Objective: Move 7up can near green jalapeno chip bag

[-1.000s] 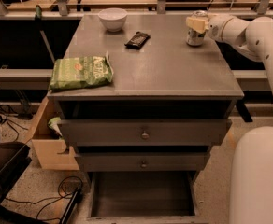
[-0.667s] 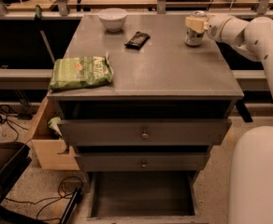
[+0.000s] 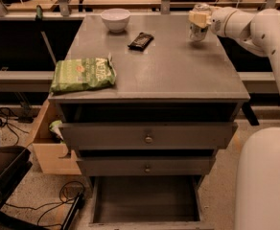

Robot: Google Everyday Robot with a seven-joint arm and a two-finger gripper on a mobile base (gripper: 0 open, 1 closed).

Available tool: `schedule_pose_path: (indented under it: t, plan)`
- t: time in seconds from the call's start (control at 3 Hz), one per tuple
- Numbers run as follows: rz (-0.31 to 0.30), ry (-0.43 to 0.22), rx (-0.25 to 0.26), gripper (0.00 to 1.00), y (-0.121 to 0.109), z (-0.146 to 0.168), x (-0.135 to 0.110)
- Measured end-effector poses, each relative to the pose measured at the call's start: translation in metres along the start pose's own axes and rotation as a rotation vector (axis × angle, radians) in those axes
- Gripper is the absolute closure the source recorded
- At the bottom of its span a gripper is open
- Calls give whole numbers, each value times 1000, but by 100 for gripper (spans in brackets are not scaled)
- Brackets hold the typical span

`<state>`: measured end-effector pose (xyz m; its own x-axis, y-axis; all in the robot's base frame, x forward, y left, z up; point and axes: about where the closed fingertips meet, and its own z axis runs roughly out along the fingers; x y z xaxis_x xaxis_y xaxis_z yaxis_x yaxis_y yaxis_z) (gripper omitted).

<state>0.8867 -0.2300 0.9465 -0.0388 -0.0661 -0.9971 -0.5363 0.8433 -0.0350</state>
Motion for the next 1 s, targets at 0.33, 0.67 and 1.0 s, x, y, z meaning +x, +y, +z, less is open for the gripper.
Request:
schedule_pose_path:
  t: [0.33,0.67,1.0]
  plan:
    - [-52,-29,-41,100,26,-20,-39]
    - [-97,-55,-86,100,66,-55,-69]
    - [-116,-96,-136,100,129,-111,-89]
